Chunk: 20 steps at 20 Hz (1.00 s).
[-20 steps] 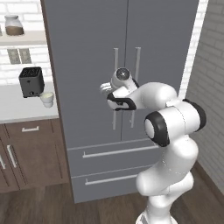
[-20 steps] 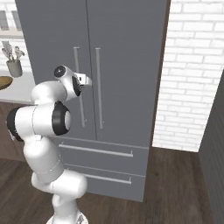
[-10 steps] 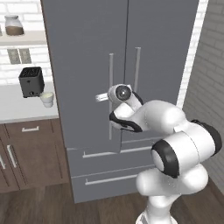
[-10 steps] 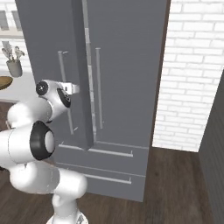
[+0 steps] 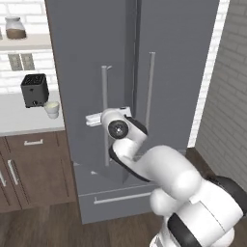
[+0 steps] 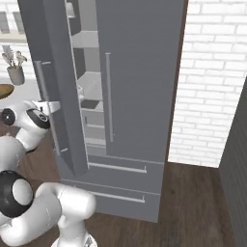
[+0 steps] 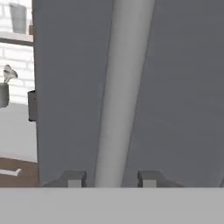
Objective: Grab a lemon wedge from the fridge and one ice cube from the ice bowl, and put them in the glass of lemonade.
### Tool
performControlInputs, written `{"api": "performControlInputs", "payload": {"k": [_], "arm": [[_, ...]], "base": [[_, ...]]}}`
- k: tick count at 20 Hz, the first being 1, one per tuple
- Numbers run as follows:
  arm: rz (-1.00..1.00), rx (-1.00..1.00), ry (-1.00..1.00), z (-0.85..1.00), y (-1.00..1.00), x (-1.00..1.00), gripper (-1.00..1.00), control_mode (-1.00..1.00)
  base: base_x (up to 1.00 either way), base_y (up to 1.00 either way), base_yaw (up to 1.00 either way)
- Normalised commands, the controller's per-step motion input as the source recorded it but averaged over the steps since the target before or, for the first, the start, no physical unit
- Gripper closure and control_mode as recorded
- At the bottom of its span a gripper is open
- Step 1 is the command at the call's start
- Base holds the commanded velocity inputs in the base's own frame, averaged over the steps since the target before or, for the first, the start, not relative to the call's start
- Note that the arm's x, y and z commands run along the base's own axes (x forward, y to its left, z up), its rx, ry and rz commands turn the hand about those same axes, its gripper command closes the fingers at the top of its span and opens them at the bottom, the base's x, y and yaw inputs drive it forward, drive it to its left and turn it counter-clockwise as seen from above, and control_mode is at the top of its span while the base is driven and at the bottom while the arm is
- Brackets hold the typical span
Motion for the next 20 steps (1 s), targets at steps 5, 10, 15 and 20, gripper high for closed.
{"api": "performControlInputs", "payload": {"k": [5, 10, 15, 20], "arm": [[-0.02, 0.00, -0.03, 1.00, 0.15, -1.00, -1.00, -1.00], [-0.08, 0.01, 0.00, 1.00, -0.27, -0.91, -1.00, -1.00], [-0.11, 0.19, 0.10, 0.55, -0.97, -0.59, -1.00, -1.00], [-0.09, 0.32, 0.27, 0.13, -1.00, -0.09, -1.00, -1.00]], "base": [[0.00, 0.00, 0.00], [0.00, 0.00, 0.00], [0.00, 0.00, 0.00], [0.00, 0.00, 0.00]]}}
